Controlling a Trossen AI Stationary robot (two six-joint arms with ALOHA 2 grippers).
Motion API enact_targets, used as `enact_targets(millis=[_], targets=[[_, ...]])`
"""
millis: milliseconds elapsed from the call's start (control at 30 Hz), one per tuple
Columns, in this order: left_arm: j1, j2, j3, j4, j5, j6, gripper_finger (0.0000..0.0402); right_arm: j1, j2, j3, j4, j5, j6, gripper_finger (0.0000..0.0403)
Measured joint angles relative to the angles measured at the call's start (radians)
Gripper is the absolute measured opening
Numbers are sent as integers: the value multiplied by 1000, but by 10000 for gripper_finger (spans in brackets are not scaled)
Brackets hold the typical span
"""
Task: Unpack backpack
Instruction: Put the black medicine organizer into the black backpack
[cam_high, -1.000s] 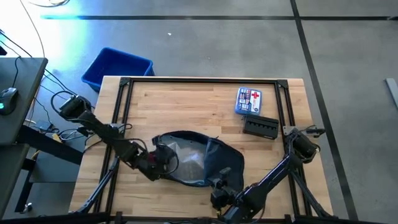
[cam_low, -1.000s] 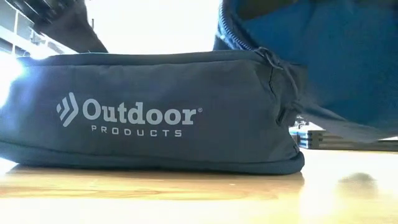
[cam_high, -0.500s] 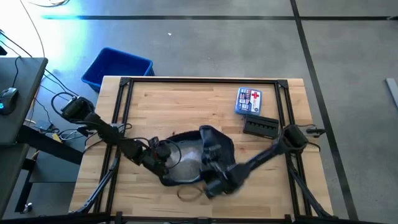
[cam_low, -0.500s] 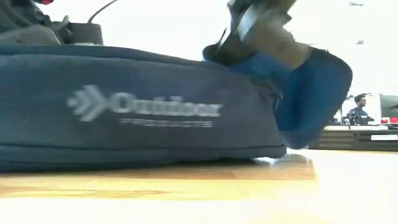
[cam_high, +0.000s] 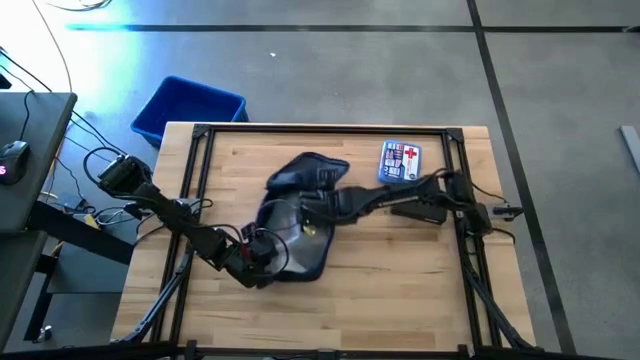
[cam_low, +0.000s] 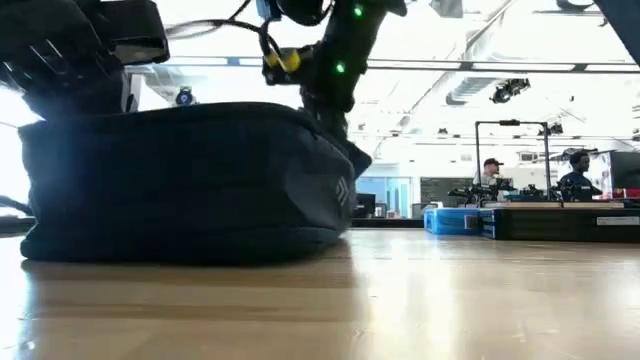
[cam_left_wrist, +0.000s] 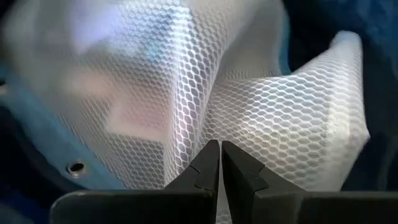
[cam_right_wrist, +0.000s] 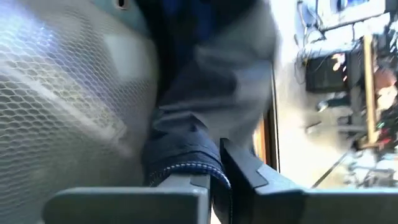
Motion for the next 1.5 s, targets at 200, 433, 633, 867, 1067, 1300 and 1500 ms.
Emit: enact_targets(millis=[200, 433, 633, 867, 1067, 1300, 1500], targets=[[0, 0, 0, -16, -94, -3, 0, 13, 0, 253, -318, -24, 112, 108], [-14, 0, 0, -19, -105, -2, 0, 26, -6, 500, -767, -405, 321, 175], [-43, 0, 0, -45, -105, -2, 0, 46, -173, 270, -755, -370, 470, 156], [-48, 0, 1, -9, -115, 48, 0, -10, -481, -247, -751, -240, 873, 99], [-53, 1, 85, 78, -136, 214, 0, -170, -679, -629, -602, -285, 1019, 32], [-60, 52, 202, 165, -184, 394, 0, -361, -682, -873, -394, -325, 992, 5], [-57, 169, 206, 377, -5, 525, 0, -447, -665, -985, -365, -290, 944, 1]])
